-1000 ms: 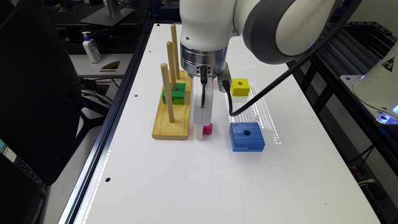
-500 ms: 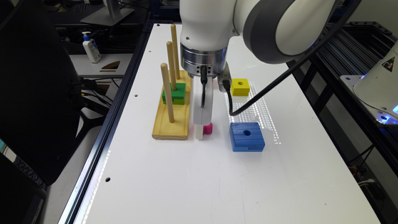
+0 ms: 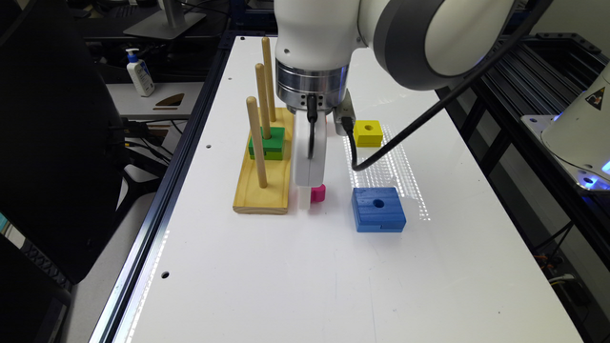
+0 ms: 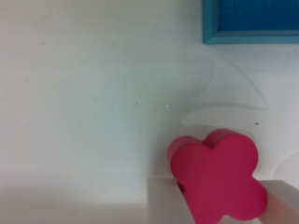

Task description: Pick up pink flower.

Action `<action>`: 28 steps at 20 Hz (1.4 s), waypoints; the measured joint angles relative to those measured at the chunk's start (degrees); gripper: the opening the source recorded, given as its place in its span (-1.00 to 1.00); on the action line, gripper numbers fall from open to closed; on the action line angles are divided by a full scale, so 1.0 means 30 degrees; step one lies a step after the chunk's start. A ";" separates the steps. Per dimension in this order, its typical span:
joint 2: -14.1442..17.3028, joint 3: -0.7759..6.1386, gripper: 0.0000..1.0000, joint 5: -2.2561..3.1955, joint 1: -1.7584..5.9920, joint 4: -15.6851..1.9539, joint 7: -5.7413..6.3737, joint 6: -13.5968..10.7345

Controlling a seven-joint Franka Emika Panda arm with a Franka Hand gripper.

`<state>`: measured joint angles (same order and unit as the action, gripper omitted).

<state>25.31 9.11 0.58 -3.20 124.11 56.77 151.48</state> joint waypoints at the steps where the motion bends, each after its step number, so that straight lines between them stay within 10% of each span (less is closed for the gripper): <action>1: -0.0285 0.0002 -1.00 0.0000 0.0000 0.0001 0.0001 -0.0289; 28: -0.4935 0.0133 -1.00 -0.0011 -0.0002 0.0035 0.0070 -0.4750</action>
<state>10.51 9.51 0.55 -3.21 124.22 56.98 137.23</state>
